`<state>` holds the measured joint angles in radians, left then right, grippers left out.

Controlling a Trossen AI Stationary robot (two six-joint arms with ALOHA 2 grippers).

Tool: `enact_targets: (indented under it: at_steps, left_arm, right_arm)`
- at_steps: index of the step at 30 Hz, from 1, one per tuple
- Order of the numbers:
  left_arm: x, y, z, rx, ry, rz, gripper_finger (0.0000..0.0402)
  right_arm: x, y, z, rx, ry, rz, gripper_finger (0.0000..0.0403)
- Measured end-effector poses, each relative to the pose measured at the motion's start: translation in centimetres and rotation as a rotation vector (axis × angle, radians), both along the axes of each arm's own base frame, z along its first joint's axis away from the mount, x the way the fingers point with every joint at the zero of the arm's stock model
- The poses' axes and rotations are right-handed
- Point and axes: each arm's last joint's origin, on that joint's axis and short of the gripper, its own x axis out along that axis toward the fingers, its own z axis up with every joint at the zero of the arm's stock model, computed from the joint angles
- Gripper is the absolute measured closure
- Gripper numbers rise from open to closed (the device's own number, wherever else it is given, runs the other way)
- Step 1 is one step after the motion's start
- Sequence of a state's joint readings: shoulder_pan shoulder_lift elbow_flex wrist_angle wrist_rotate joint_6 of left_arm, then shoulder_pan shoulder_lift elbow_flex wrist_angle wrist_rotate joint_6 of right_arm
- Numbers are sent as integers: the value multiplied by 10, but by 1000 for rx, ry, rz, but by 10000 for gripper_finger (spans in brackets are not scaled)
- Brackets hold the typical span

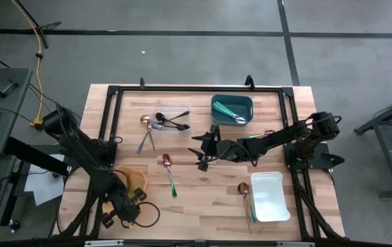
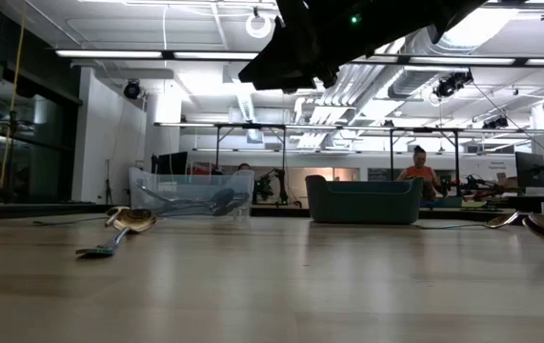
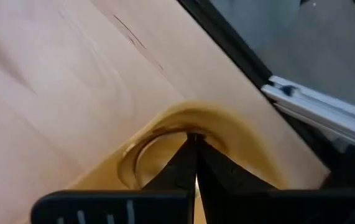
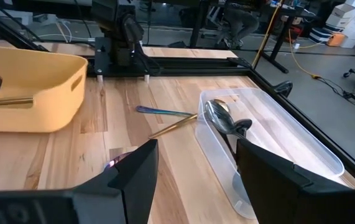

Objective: Sort silverware by color (type)
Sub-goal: Adjust the yellow bin

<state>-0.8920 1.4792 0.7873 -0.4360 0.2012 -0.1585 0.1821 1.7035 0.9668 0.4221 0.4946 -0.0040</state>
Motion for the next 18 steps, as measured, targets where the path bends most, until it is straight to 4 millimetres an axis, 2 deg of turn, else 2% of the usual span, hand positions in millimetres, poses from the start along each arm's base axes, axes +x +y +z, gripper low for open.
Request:
enact_targets:
  at_steps: [6, 18]
  left_arm:
    - [6, -2, -11, 25, -23, -59, 401]
    - [18, 8, 4, -5, -93, -37, 401]
  right_arm:
    - [0, 0, 0, -3, 1, 1, 190]
    - [0, 0, -1, 2, 9, -1, 190]
